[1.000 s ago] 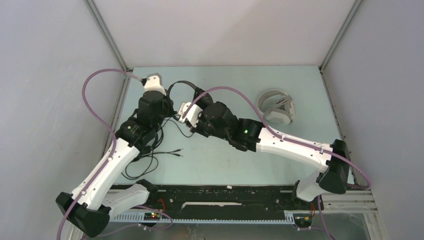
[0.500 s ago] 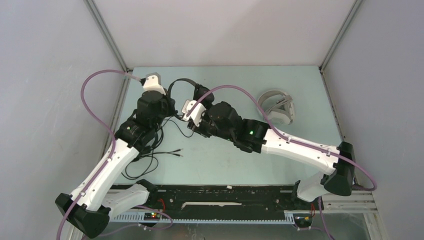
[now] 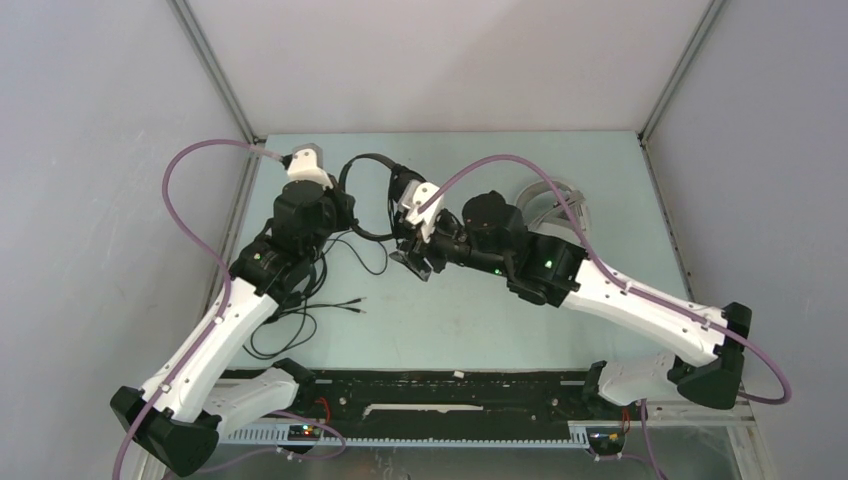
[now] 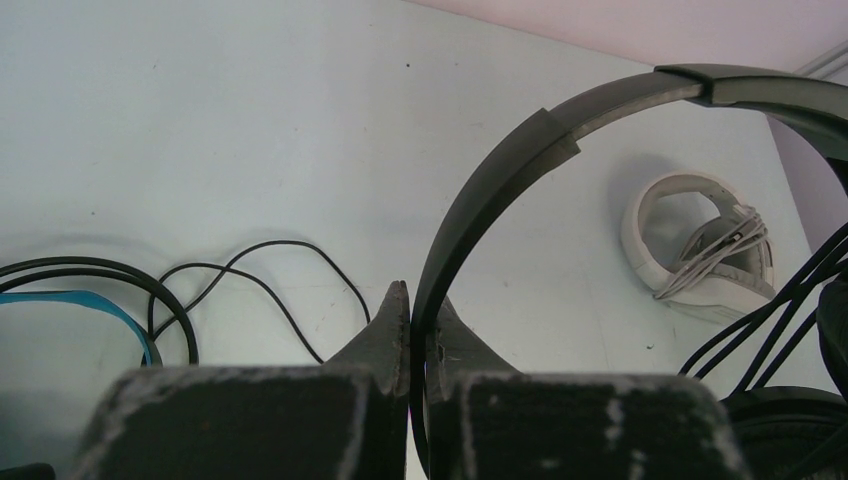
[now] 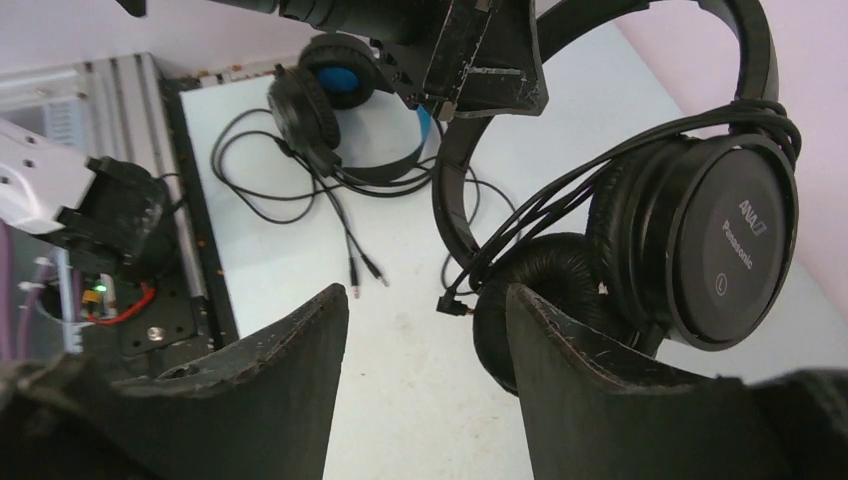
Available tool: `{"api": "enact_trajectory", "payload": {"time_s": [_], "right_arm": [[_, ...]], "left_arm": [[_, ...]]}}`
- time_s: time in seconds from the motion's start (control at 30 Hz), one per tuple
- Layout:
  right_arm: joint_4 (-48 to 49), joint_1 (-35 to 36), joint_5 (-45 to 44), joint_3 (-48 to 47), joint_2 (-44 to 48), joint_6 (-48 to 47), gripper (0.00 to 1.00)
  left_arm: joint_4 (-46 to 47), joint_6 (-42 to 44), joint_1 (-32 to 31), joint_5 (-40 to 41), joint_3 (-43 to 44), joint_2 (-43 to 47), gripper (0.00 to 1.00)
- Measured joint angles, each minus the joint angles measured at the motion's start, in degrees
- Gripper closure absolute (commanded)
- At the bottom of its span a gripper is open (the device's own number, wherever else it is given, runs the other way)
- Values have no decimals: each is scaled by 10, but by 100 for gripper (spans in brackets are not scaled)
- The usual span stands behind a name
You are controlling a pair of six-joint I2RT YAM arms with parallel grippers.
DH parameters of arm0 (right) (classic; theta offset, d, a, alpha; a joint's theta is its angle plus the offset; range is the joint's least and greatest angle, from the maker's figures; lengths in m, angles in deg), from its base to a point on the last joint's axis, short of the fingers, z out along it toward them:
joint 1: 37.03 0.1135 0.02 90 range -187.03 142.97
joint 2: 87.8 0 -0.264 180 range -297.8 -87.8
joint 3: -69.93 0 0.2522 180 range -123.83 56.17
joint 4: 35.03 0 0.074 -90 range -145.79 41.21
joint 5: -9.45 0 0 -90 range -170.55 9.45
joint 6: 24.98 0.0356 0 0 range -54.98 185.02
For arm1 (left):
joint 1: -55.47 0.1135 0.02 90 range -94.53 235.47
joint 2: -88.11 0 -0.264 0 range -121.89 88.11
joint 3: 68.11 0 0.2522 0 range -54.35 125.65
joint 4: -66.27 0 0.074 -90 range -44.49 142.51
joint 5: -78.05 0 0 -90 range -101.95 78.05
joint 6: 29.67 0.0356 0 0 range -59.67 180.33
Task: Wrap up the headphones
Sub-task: Place the headphones at the center of the board.
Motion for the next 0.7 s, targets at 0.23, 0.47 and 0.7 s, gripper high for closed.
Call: {"api": "enact_trajectory", "payload": {"time_s": [0.23, 0.47, 0.7], "right_arm": [[1, -42, 87, 20, 38, 77, 29], [-1, -63, 107, 51, 124, 147, 1], [-4, -72, 0, 132, 215, 164, 0]], "left_arm": [[1, 5, 0, -7, 0, -3, 100], [3, 20, 0, -41, 0, -57, 97], [48, 30, 0, -76, 0, -188, 97]]}}
